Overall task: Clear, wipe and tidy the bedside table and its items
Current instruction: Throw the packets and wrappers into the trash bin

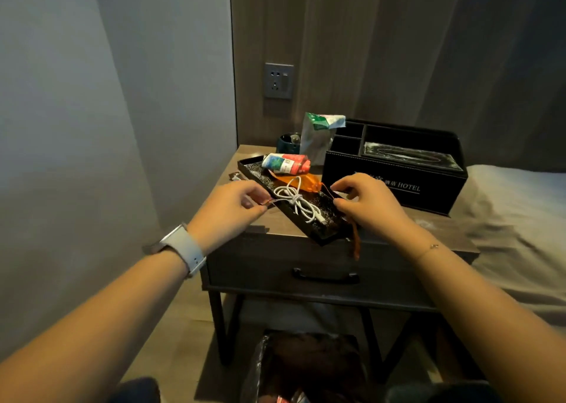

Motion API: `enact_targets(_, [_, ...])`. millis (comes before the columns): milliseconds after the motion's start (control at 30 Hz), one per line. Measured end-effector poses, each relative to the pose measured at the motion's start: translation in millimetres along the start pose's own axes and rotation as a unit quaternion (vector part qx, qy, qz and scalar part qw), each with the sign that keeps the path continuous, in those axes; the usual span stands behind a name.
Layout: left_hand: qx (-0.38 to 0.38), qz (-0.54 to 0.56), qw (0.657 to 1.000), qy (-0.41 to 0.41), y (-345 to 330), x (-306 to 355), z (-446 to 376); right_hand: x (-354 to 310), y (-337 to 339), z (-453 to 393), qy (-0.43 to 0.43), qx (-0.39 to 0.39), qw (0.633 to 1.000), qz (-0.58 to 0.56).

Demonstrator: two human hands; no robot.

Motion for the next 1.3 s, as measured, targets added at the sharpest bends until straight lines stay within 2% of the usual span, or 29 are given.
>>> enact_targets(133, [0.011, -0.144, 0.989, -0.011, 4.1, -21.4, -50.0, -2.9, -19.9, -38.1, 0.039, -0.028, 0.997, 0.057])
enact_targets(267, [-0.075, -0.236, 0.969, 0.015, -10.4, -49.2, -79.1, -16.1, -42.0, -66.4, 0.068, -0.039, 0.991, 0.110])
enact_targets(400, [-0.058, -0.234, 0.970, -0.009, -8.7, -64.3, -87.6, -22.8, -56.2, -83.4, 0.062, -0.017, 0.990, 0.128])
enact_targets(567, [-0.033, -0.215, 0.975, -0.055, -3.5, -70.7, -86.1, -19.1, -56.3, -84.9, 0.042, -0.030, 0.992, 0.118])
enact_targets(733, [-0.065, -0.178, 0.981, -0.049, -0.3, -71.7, -86.2, -8.8, -26.9, -81.4, 0.024, -0.022, 0.994, 0.105])
enact_targets(900, [-0.073, -0.165, 0.982, -0.059, 1.8, -62.5, -85.1, -4.3, 3.9, -74.1, -0.002, -0.014, 0.999, 0.046])
enact_targets(1000, [-0.063, -0.165, 0.982, -0.067, 2.8, -58.4, -83.1, 5.7, 17.5, -72.3, -0.052, -0.016, 0.998, -0.028])
enact_targets(1167, [0.034, -0.092, 0.992, -0.081, 21.8, -37.7, -71.3, 31.7, 28.8, -54.9, -0.159, -0.009, 0.962, -0.220])
enact_targets(1300, [0.094, -0.007, 0.993, -0.072, 38.7, -15.6, -55.6, 33.4, 36.2, -29.0, -0.133, 0.024, 0.951, -0.280])
Point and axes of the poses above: each hand's wrist, its own z-axis away from the middle knuckle, its own y-axis out of the back of the hand, x = y × z, the point moved 9 cm from there along -z, towards the middle knuckle, and after that the axes turned 13 degrees about z, right-handed, at the moved point
